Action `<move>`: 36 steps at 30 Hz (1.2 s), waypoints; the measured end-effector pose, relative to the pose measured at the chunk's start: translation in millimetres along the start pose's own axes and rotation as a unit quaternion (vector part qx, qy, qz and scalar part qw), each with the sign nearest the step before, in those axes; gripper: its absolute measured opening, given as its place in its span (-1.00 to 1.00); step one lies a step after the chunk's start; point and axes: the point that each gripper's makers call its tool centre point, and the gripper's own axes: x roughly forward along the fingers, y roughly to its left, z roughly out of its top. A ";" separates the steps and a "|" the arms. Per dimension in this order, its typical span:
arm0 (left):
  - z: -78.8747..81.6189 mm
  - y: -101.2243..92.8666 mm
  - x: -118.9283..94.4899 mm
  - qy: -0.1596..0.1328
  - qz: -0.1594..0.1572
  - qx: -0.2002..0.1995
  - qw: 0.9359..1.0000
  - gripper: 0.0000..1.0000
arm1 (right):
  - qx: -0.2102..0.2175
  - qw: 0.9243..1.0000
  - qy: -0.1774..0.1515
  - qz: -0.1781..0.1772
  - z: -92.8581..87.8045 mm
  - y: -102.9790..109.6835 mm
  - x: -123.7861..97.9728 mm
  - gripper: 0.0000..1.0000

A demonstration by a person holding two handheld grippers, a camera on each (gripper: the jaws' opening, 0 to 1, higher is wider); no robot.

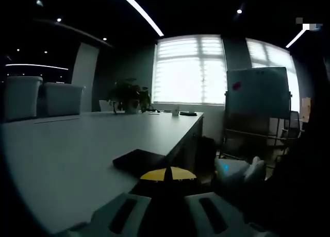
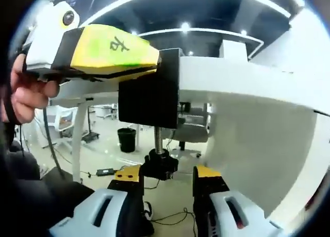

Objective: Clamp the fixed fixture on the desktop, loosen the retaining clip, secure it to the edge of the desk, and tighten the retaining clip.

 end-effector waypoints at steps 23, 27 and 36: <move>2.3 1.1 -0.9 -0.013 -0.003 -0.015 1.000 -0.98 | -0.019 0.998 0.016 -0.058 3.9 4.4 6.8 -0.50; 2.4 1.6 -0.9 -0.011 -0.003 -0.014 1.000 -0.98 | -0.033 0.999 0.012 -0.003 5.2 7.0 7.2 -0.51; 1.2 2.6 0.3 -0.004 -0.002 -0.007 1.000 -0.98 | -0.044 0.972 0.012 0.230 3.5 19.0 9.3 -0.53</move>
